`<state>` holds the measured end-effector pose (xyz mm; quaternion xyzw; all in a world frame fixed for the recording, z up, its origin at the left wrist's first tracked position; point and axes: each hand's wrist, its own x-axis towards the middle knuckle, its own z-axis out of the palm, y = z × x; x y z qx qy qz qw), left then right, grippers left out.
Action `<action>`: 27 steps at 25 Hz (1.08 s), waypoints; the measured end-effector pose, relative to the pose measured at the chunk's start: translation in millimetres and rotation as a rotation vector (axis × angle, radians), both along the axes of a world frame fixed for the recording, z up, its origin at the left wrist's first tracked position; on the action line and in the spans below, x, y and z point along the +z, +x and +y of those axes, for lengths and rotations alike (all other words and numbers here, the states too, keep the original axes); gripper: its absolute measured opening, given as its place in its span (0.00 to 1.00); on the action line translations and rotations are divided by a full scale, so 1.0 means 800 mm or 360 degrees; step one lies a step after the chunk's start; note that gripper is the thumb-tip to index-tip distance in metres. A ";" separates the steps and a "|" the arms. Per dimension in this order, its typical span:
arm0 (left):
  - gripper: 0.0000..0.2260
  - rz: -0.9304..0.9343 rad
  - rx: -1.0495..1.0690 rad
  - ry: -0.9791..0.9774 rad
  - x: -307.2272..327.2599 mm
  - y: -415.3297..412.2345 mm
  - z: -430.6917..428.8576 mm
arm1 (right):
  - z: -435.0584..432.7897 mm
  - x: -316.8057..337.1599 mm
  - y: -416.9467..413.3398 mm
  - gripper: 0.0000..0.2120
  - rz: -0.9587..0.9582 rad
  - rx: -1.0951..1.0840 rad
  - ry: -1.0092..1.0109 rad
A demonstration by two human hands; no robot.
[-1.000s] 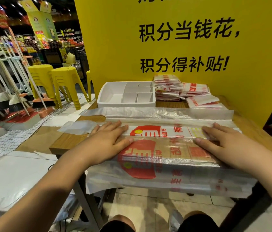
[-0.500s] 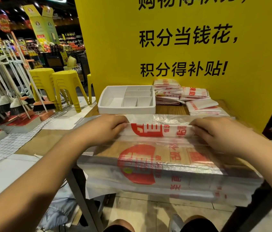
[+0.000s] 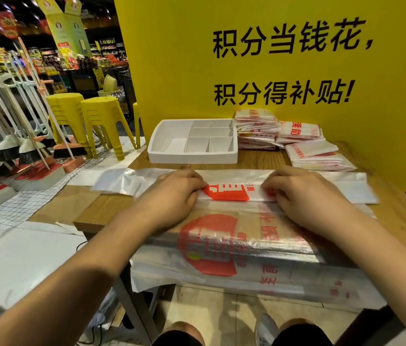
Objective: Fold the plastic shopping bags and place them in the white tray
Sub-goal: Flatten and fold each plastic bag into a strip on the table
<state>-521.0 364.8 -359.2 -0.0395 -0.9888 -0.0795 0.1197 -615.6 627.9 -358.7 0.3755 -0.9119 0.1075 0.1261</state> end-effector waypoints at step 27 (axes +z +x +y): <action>0.09 -0.0024 0.0353 -0.0143 0.017 -0.011 0.017 | 0.071 0.000 -0.013 0.14 0.0027 -0.0398 -0.0047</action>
